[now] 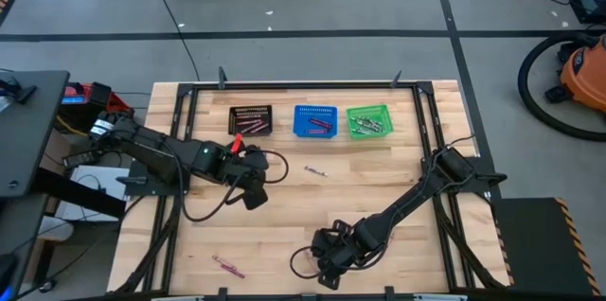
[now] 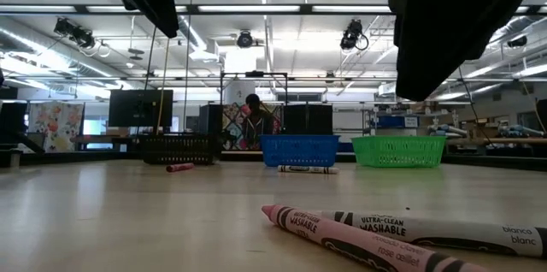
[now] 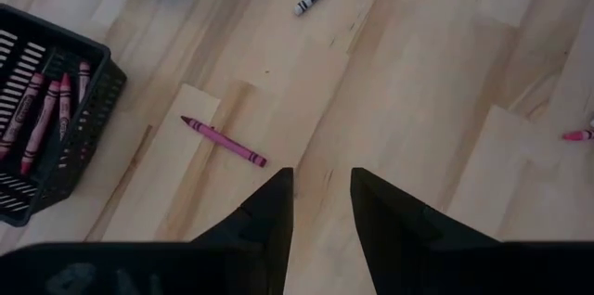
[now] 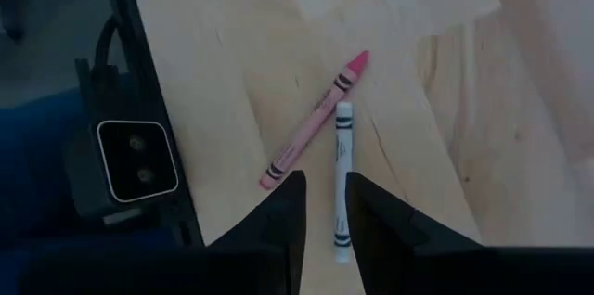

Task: Sort crayons
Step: Put the white crayon into the green bin

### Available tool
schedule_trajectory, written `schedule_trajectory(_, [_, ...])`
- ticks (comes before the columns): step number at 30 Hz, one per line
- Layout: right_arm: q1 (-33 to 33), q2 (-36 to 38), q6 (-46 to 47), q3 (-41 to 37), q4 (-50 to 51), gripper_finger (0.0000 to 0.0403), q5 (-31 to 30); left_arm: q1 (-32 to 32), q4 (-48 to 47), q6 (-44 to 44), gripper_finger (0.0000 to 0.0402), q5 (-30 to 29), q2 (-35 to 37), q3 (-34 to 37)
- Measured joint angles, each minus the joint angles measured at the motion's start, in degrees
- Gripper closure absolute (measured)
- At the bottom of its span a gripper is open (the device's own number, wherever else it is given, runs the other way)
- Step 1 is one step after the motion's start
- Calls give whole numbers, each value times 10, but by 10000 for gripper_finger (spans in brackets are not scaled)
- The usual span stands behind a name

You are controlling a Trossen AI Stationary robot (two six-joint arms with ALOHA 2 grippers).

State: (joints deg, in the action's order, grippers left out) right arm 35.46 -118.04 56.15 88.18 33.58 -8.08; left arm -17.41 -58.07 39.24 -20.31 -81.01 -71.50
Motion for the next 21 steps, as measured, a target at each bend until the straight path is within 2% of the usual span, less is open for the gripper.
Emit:
schedule_trajectory(7, [4, 0, 28, -25, -12, 318, -18, 0, 0, 0, 280, 0, 0, 0])
schedule_trajectory(14, [7, 0, 19, -29, -19, 318, -20, 0, 0, 0, 280, 0, 0, 0])
schedule_trajectory(21, [22, 0, 7, -29, -23, 318, -48, 0, 0, 0, 280, 0, 0, 0])
